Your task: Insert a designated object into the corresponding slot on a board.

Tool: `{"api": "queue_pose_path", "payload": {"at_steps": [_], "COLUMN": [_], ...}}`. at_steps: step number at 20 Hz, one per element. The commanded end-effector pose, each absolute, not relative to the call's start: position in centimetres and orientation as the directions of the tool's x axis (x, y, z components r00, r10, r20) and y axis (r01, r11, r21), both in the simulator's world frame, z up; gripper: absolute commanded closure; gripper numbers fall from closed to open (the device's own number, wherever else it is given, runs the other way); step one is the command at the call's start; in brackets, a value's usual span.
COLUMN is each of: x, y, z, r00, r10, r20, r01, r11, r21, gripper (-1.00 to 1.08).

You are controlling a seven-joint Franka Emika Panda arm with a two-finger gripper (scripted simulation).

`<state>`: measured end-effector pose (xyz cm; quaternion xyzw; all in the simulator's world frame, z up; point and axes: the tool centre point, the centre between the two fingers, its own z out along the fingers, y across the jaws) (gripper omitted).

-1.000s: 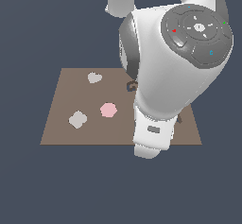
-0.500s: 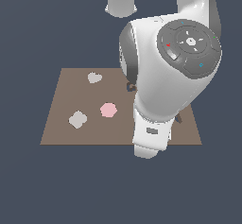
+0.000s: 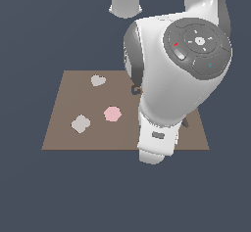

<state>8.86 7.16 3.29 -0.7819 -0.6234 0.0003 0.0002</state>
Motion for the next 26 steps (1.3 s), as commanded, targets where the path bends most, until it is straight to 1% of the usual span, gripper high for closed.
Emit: {"api": "queue_pose_path", "payload": {"at_steps": [1, 7, 13, 19, 26], "x": [8.9, 9.0, 9.4, 9.9, 10.7], "y": [7.2, 7.3, 7.6, 8.3, 9.5], "z": [3.3, 3.3, 3.3, 3.4, 3.5], "r00": [0.223, 0.196, 0.116, -0.020, -0.246], "r10": [0.975, 0.981, 0.993, 1.000, 0.969], "r20": [0.000, 0.000, 0.000, 0.000, 0.000], "r01": [0.975, 0.981, 0.993, 1.000, 0.969], "r11": [-0.223, -0.196, -0.116, 0.020, 0.246], "r21": [-0.001, -0.001, 0.000, 0.000, 0.000], "gripper": [1.08, 1.08, 1.08, 1.08, 1.08]}}
